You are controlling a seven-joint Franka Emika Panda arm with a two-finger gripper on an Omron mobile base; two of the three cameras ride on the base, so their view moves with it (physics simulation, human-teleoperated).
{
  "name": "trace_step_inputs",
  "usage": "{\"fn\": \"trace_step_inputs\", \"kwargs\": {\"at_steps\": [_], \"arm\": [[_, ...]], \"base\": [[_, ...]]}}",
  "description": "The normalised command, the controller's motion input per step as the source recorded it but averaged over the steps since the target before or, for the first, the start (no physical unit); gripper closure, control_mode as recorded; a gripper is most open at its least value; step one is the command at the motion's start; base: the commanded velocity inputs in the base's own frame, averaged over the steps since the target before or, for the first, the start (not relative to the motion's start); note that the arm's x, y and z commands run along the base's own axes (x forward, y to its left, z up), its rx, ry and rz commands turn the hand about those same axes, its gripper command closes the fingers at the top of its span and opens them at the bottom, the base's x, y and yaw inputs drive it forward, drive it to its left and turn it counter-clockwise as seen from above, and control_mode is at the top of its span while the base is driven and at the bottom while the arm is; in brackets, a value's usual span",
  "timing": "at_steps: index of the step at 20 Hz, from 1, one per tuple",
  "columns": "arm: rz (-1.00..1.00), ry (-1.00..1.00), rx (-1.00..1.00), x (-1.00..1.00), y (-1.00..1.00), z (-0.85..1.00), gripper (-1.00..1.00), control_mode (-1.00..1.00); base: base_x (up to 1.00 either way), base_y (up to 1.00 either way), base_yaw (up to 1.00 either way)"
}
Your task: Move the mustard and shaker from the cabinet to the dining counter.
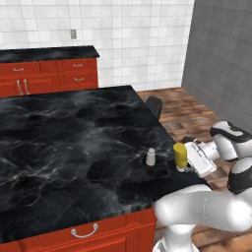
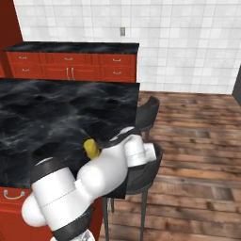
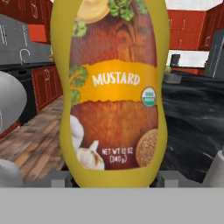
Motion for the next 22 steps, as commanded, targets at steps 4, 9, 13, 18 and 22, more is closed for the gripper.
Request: {"fn": "trace_step_inputs", "kwargs": {"at_steps": [4, 9, 13, 18, 22], "arm": [[0.0, 0.0, 0.02, 0.41, 0.0, -0.34, 1.0, -1.0], [0.0, 0.0, 0.0, 0.42, 0.03, -0.27, 1.0, -1.0], [0.0, 0.0, 0.0, 0.37, 0.06, -0.32, 1.0, -1.0], [0.0, 0.01, 0.0, 0.25, 0.12, -0.44, 1.0, -1.0], [0.0, 0.01, 0.0, 0.28, 0.01, -0.39, 1.0, -1.0]], "base": [[0.0, 0.0, 0.0], [0.0, 0.0, 0.0], [0.0, 0.0, 0.0], [0.0, 0.0, 0.0], [0.0, 0.0, 0.0]]}}
